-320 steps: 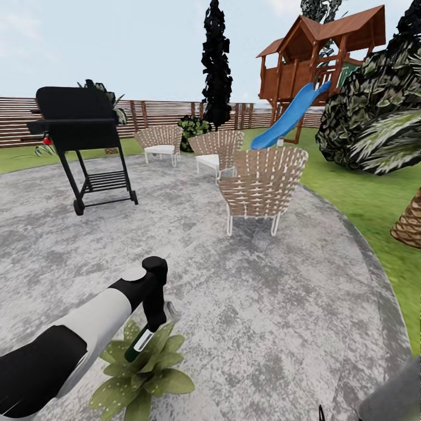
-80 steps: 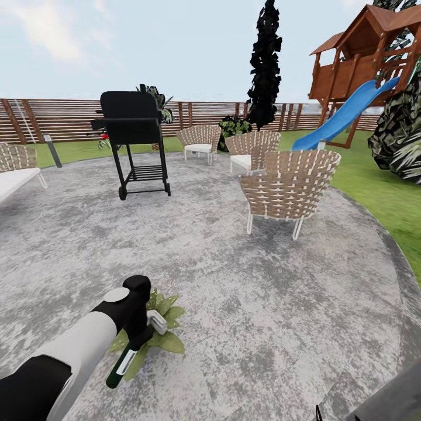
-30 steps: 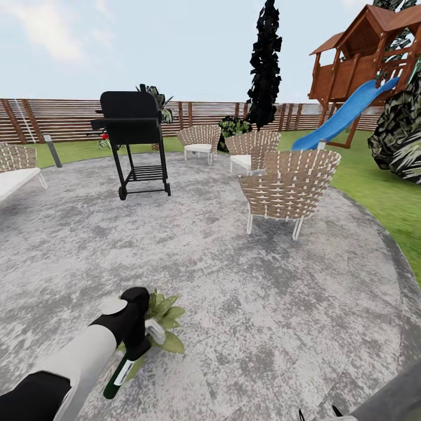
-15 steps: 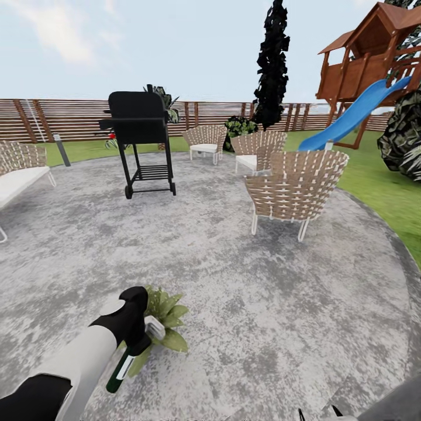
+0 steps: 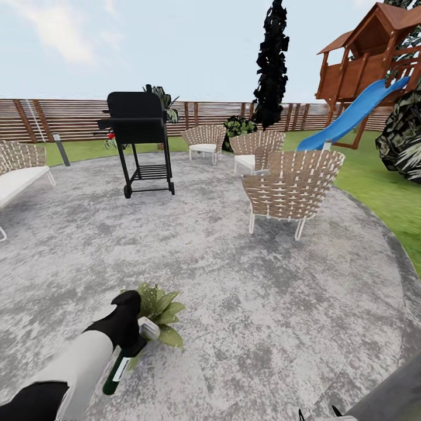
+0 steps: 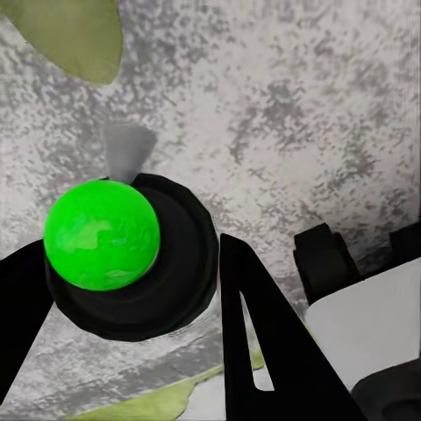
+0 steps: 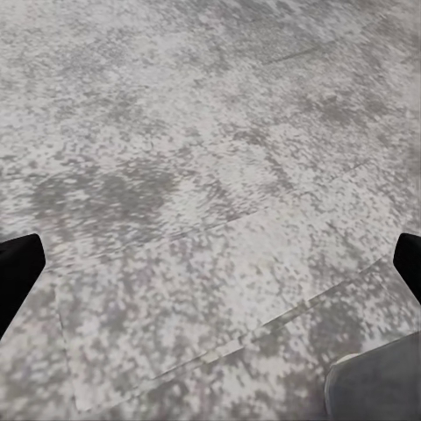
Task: Pick up the pesticide atomizer in the garden and spray insectifuge to fully cover both potted plants in the garden.
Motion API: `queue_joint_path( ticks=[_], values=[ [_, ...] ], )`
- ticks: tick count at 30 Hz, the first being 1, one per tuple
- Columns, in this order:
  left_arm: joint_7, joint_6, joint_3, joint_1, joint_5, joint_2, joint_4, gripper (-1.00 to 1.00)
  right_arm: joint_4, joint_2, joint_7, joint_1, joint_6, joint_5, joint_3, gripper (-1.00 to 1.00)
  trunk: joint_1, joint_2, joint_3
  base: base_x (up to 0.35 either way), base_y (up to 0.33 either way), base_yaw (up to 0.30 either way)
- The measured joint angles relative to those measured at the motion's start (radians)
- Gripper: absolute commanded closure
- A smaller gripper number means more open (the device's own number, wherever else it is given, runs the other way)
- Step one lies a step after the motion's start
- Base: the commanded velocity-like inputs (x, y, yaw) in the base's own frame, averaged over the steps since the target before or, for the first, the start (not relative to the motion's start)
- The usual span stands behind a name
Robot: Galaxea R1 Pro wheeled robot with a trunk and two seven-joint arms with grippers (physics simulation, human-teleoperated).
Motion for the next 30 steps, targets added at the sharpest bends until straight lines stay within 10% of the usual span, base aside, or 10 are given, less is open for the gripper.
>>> queue_joint_path(
  ticks=[15,30],
  values=[
    [0.142,0.003,0.02,0.039,-0.007,-0.089,0.001,1.0,0.0,0.0,0.001,0.0,0.001,0.002,0.0,-1.0,0.0,0.0,0.0,0.0,0.0,0.0],
    [0.142,0.003,0.029,0.039,-0.008,-0.085,0.002,1.0,0.0,0.0,0.001,0.0,0.001,0.003,0.001,-1.0,0.0,0.0,0.0,-0.109,0.071,0.0]
  ],
)
